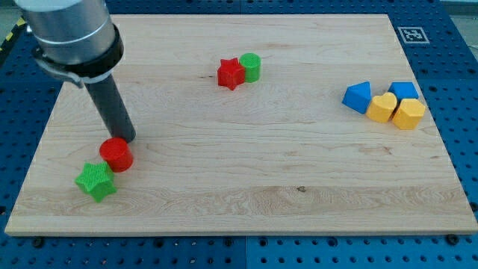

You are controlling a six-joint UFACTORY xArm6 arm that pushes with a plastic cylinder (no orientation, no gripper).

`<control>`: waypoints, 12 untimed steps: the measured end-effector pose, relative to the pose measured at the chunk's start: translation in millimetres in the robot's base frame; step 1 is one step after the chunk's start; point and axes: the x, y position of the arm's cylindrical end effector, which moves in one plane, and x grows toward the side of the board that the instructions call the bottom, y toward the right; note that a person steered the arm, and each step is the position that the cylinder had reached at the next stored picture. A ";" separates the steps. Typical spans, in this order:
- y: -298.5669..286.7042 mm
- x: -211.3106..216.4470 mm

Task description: Separate the red star and the green circle

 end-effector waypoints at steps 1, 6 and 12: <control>3.4 12.2; 116.2 -89.4; 87.7 -199.6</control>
